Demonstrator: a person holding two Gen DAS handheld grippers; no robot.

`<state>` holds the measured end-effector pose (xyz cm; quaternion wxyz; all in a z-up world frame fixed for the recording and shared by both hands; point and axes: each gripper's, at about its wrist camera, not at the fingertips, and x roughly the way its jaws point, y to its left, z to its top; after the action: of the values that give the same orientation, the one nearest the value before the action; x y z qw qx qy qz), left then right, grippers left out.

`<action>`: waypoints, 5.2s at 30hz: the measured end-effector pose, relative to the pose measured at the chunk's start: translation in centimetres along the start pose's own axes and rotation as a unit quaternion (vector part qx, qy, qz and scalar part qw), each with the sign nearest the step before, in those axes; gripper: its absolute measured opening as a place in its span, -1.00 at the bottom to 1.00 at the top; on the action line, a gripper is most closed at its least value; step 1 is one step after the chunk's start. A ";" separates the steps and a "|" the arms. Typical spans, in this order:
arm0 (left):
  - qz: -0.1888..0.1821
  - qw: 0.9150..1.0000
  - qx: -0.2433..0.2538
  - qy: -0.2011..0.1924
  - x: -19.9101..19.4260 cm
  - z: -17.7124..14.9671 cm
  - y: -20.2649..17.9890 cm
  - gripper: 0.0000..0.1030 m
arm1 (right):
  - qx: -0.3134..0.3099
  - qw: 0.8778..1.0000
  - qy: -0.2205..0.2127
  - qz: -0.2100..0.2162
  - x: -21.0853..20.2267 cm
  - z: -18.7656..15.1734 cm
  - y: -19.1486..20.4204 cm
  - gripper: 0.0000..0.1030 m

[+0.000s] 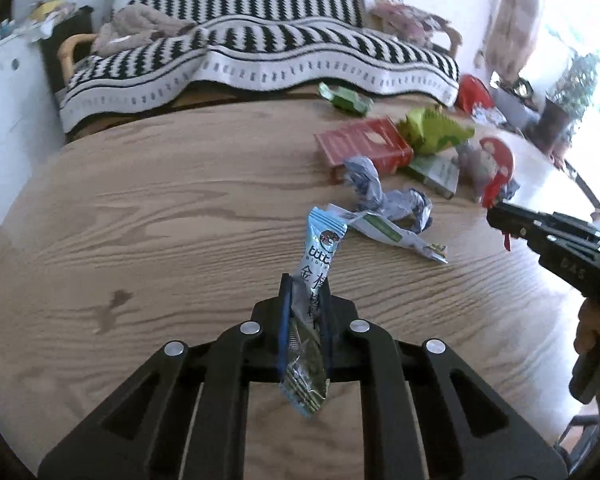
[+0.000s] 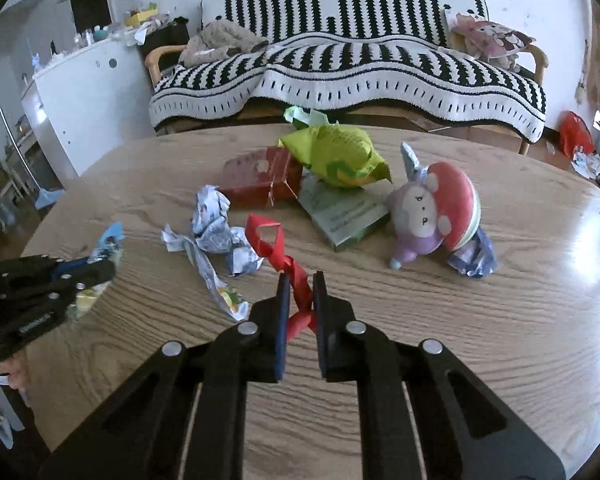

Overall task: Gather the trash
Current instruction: 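Carry snack wrapper and red ribbon over the bin and release both, then grasp crumpled foil wrapper with left tool while right tool grasps pink-white ball toy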

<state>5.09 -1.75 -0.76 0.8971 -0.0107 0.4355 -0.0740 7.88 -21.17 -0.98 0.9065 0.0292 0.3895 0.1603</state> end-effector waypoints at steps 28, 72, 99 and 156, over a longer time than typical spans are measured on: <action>-0.086 0.991 0.085 -0.055 -12.7 -2.7 -11.2 -0.79 | 0.044 0.993 -0.091 -0.055 -20.4 -4.8 -3.1 -0.77; -0.278 0.874 0.321 0.238 -3.6 -27.7 -43.4 -0.75 | 0.343 0.927 0.093 -0.120 -29.3 -41.9 -20.1 -0.76; -0.105 0.992 0.055 0.036 -7.7 -6.3 -16.0 0.88 | 0.191 0.976 -0.050 -0.095 -23.5 -21.5 -14.1 0.87; -0.090 0.994 0.057 -0.005 0.9 10.0 -8.3 -0.41 | 0.043 0.995 -0.085 -0.014 -6.2 6.0 -9.1 -0.44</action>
<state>12.47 -10.54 5.46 0.8881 0.0003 0.4232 -0.1793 10.54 -31.27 5.89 0.9365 0.0760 0.3176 0.1279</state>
